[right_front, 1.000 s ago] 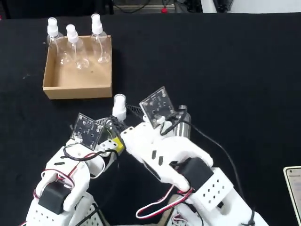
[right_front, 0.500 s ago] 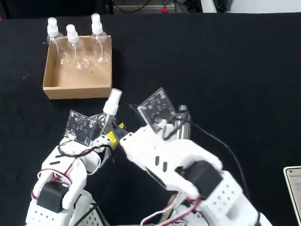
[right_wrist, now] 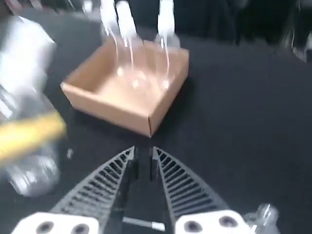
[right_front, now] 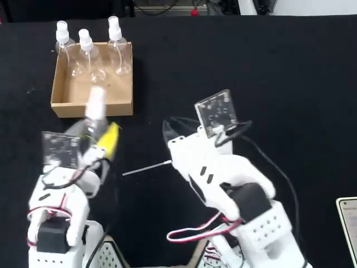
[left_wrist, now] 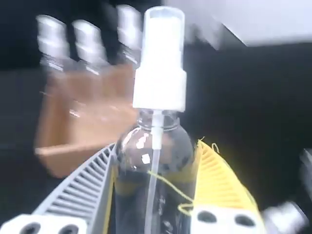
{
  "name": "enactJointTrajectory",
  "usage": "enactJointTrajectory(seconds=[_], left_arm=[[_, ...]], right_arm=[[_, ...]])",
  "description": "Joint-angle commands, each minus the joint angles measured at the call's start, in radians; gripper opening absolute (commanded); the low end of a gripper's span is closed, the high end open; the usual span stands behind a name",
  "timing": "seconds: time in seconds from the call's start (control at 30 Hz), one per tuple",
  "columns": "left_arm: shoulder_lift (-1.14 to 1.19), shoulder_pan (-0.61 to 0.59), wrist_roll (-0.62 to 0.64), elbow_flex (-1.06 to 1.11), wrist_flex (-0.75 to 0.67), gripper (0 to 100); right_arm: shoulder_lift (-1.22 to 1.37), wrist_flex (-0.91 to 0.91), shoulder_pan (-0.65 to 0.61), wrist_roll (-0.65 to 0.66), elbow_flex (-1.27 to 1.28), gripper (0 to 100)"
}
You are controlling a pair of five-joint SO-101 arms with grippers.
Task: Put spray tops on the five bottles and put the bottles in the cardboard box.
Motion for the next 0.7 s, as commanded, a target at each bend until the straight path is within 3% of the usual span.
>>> enactJointTrajectory(seconds=[0.0, 0.23, 0.43, 0.67], left_arm=[[0.003, -0.133, -0.005, -0.044, -0.203, 12], [0.180, -0.189, -0.005, 0.028, -0.539, 12], [0.588, -0.243, -0.005, -0.022, -0.905, 12], [1.034, -0.245, -0.011, -0.189, -1.119, 13]], right_arm=[[-0.013, -0.161, 0.011, -0.002, 0.125, 4.0], [-0.013, -0.408, 0.011, -0.003, 0.338, 3.9], [-0.013, -0.491, 0.011, -0.005, 0.423, 3.9], [-0.013, -0.532, 0.011, -0.094, 0.469, 4.1]])
